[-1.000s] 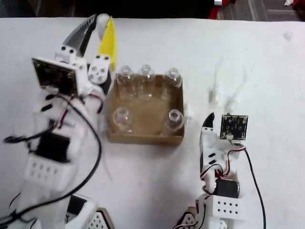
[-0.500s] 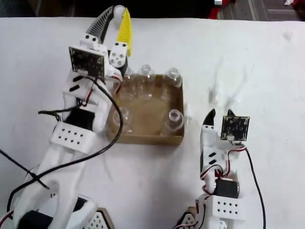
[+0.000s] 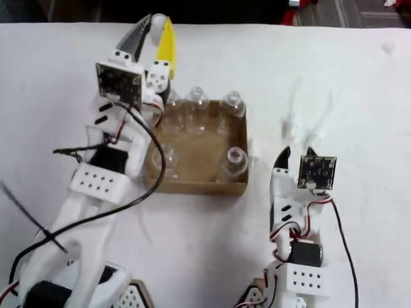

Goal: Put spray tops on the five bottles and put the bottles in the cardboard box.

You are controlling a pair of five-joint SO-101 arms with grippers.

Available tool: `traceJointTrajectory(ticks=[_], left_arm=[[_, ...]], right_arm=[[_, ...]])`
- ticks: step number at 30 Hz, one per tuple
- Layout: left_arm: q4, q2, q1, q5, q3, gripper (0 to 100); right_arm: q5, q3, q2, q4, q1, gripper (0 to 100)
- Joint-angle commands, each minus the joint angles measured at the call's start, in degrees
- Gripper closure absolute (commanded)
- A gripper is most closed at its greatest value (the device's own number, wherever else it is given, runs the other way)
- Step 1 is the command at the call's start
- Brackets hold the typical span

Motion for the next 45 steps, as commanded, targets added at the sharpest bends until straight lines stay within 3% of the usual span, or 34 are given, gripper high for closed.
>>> traceJointTrajectory(ticks=[1,5,45], left_arm=[[-6.07,2.77,-0.84,-0.62,0.53,98],[-9.14,6.29,-0.66,-0.62,0.62,98],[-8.79,1.54,0.40,-0.62,18.11,98]], right_arm=[[0.70,0.09,-0.40,-1.36,0.13,86.1],[0.70,0.09,-0.40,-1.36,0.13,86.1],[0.70,0.09,-0.40,-1.36,0.13,86.1]])
